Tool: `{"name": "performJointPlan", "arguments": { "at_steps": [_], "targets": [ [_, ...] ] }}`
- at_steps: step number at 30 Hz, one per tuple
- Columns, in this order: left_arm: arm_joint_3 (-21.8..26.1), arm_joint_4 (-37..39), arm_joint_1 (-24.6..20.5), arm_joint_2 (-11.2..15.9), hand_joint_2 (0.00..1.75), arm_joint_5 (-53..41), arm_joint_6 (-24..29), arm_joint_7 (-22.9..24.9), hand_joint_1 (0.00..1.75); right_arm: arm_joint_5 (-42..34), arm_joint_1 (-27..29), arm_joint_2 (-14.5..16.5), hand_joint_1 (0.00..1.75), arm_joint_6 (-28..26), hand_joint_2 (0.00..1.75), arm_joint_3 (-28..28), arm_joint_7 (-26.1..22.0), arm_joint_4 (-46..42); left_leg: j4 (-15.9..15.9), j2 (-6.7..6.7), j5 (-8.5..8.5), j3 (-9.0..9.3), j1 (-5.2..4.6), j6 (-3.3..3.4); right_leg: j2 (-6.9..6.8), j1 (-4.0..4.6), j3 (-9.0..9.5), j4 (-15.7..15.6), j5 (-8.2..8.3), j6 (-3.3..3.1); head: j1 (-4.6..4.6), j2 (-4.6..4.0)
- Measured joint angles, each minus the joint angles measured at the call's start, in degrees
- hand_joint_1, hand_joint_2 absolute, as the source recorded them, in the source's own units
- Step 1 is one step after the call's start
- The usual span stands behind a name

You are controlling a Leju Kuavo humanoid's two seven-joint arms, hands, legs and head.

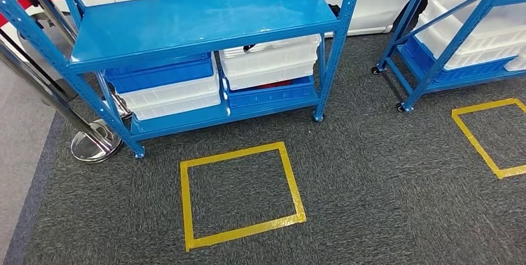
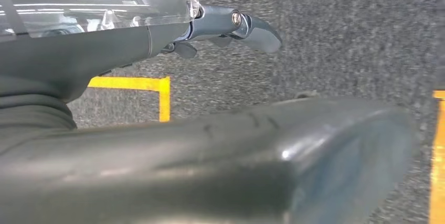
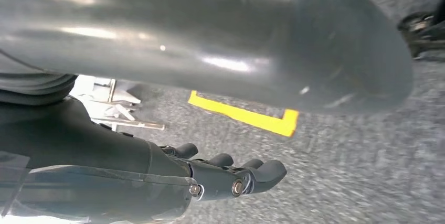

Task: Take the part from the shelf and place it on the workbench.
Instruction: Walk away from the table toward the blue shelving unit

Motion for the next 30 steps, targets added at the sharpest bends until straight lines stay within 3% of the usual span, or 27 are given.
{"name": "performJointPlan", "arguments": {
  "at_steps": [1,2,4,5,6,8,9,11,13,14,15,16,17,20,21,22,24,26,27,29,30],
  "targets": [
    [0.0,0.0,0.1,0.0,0.00,0.0,0.0,0.0,0.00,0.0,0.0,0.0,0.00,0.0,0.00,0.0,0.0,0.0,-1.9,0.01,0.37,-0.59,-0.02,0.20,0.05,0.04,1.25,0.0,-0.90,0.06,0.00,0.00],
    [0.0,0.0,0.2,0.0,0.00,0.0,0.0,0.0,0.00,0.0,0.0,0.0,0.00,0.0,0.00,0.0,0.0,0.0,-4.7,0.05,2.91,-0.87,-0.09,0.52,0.05,0.09,2.47,0.0,-1.84,0.14,0.01,0.00],
    [0.0,0.0,0.5,0.0,0.00,0.0,0.0,0.0,0.00,0.0,0.1,0.1,0.00,0.0,0.00,0.0,0.0,0.1,-10.5,0.15,10.85,-1.24,-0.42,1.13,0.09,0.30,4.54,0.1,-3.69,0.50,0.02,0.00],
    [0.1,0.1,0.6,0.0,0.00,-0.1,-0.1,0.0,0.00,-0.1,0.0,0.1,0.00,0.0,0.00,0.0,0.0,0.1,-12.1,0.17,13.78,-1.15,-0.63,1.40,0.18,0.35,5.31,0.0,-4.56,0.81,0.02,0.00],
    [0.1,0.1,0.7,0.0,0.00,-0.1,-0.2,0.0,0.00,-0.1,0.0,0.1,0.00,0.0,0.00,0.0,0.0,0.1,-12.9,0.16,15.06,-0.95,-0.76,1.65,0.27,0.39,6.00,0.1,-5.07,1.21,0.02,0.00],
    [0.1,0.1,0.5,0.0,0.00,-0.4,-0.6,-0.1,0.00,-0.2,-0.4,0.1,0.00,0.0,0.00,0.0,0.0,0.0,-13.5,0.04,14.74,0.53,-0.79,2.25,0.35,0.28,6.33,1.5,-4.75,2.12,0.01,0.00],
    [0.1,0.1,0.3,0.0,0.00,-0.5,-0.7,-0.1,0.00,-0.3,-0.5,0.0,0.00,0.1,0.00,-0.1,0.1,0.0,-14.1,0.00,14.48,1.31,-0.70,2.68,0.30,0.22,5.45,3.6,-3.99,2.51,0.01,0.00],
    [0.1,0.1,0.0,0.0,0.00,-0.7,-0.9,-0.1,0.00,-0.4,-0.8,0.0,0.00,0.1,0.00,-0.2,0.1,0.0,-15.0,-0.04,13.85,2.92,-0.55,3.31,0.20,0.03,1.27,9.8,-3.87,3.04,0.02,0.00],
    [0.1,0.1,0.0,0.0,0.00,-0.8,-0.9,-0.2,0.00,-0.4,-0.8,0.0,0.00,0.1,0.00,-0.4,0.1,0.0,-15.5,-0.08,12.74,4.45,-0.55,3.57,0.12,-0.11,-3.72,15.2,-7.14,3.45,0.02,0.00],
    [0.1,0.1,0.0,0.0,0.00,-0.8,-0.9,-0.1,0.00,-0.4,-0.8,0.0,0.00,0.1,0.00,-0.5,0.1,0.0,-15.6,-0.19,11.99,5.38,-0.52,3.53,0.09,-0.18,-5.70,16.4,-9.16,3.63,0.02,0.00],
    [0.1,0.1,0.0,0.0,0.00,-0.8,-0.9,-0.1,0.00,-0.4,-0.7,0.0,0.00,0.1,0.00,-0.6,0.1,0.0,-15.6,-0.34,11.15,6.44,-0.47,3.44,0.07,-0.22,-7.10,16.3,-10.51,3.69,0.02,0.00],
    [0.1,0.1,0.1,0.0,0.00,-0.8,-0.9,-0.1,0.00,-0.4,-0.5,0.0,0.00,0.1,0.00,-0.7,0.1,0.0,-15.6,-0.51,10.25,7.61,-0.40,3.30,0.06,-0.24,-7.91,14.9,-10.55,3.63,0.02,0.00],
    [0.1,0.1,0.2,0.0,0.00,-0.8,-0.9,-0.1,0.00,-0.4,-0.3,-0.1,0.00,0.1,0.00,-0.8,0.2,0.0,-15.7,-0.63,9.30,8.78,-0.32,3.11,0.04,-0.24,-8.29,12.4,-8.82,3.44,0.02,0.00],
    [0.1,0.2,0.4,0.0,0.00,-0.8,-0.9,0.0,0.00,-0.4,0.3,-0.2,0.00,0.1,0.00,-0.9,0.2,0.2,-15.7,-0.85,6.57,11.41,-0.43,2.32,-0.12,-0.05,-8.83,4.7,2.09,2.68,0.04,0.00],
    [0.1,0.2,0.3,0.0,0.00,-0.8,-0.9,0.0,0.00,-0.5,0.3,-0.2,0.00,0.1,0.00,-1.0,0.2,0.2,-15.7,-0.90,5.98,12.21,-0.56,1.95,-0.10,-0.01,-8.75,3.6,4.14,2.40,0.04,0.00],
    [0.1,0.2,0.2,0.0,0.00,-0.8,-0.9,0.0,0.00,-0.5,0.2,-0.2,0.00,0.1,0.00,-1.0,0.2,0.2,-15.6,-0.96,5.88,12.75,-0.67,1.58,-0.08,0.01,-8.34,3.2,4.34,2.11,0.04,0.00],
    [0.1,0.2,0.0,0.0,0.00,-0.8,-0.9,-0.1,0.00,-0.5,0.0,-0.2,0.00,0.1,0.00,-1.0,0.2,0.2,-13.6,-0.87,7.09,12.46,-0.63,0.99,-0.01,-0.19,-6.73,2.4,3.81,1.36,0.02,0.00],
    [0.0,0.2,-0.2,0.0,0.00,-0.8,-0.9,-0.1,0.00,-0.5,0.0,-0.2,0.00,0.1,0.00,-1.0,0.2,0.1,-7.9,-0.56,8.16,9.30,-0.45,0.44,-0.08,-0.26,-4.77,1.4,2.93,0.73,0.01,0.00],
    [0.0,0.2,-0.2,0.0,0.00,-0.9,-0.9,-0.1,0.00,-0.5,0.0,-0.2,0.00,0.1,0.00,-1.0,0.2,0.1,-4.6,-0.33,7.50,7.15,-0.39,0.13,-0.10,-0.21,-3.80,1.0,2.35,0.50,0.01,0.00],
    [0.0,0.2,-0.1,0.0,0.00,-0.9,-0.9,0.0,0.00,-0.5,0.0,-0.3,0.00,0.0,0.00,-1.1,0.2,0.1,-0.6,-0.10,3.30,2.84,-0.32,-0.13,0.01,-0.11,-1.79,0.5,1.00,0.30,0.00,0.00],
    [0.0,0.2,0.0,0.0,0.00,-0.9,-1.0,0.0,0.00,-0.5,0.0,-0.3,0.00,0.0,0.00,-1.1,0.2,0.1,-0.3,-0.05,1.14,1.28,-0.32,-0.07,0.11,-0.07,-0.68,0.4,0.21,0.29,0.00,0.00]
  ]
}}
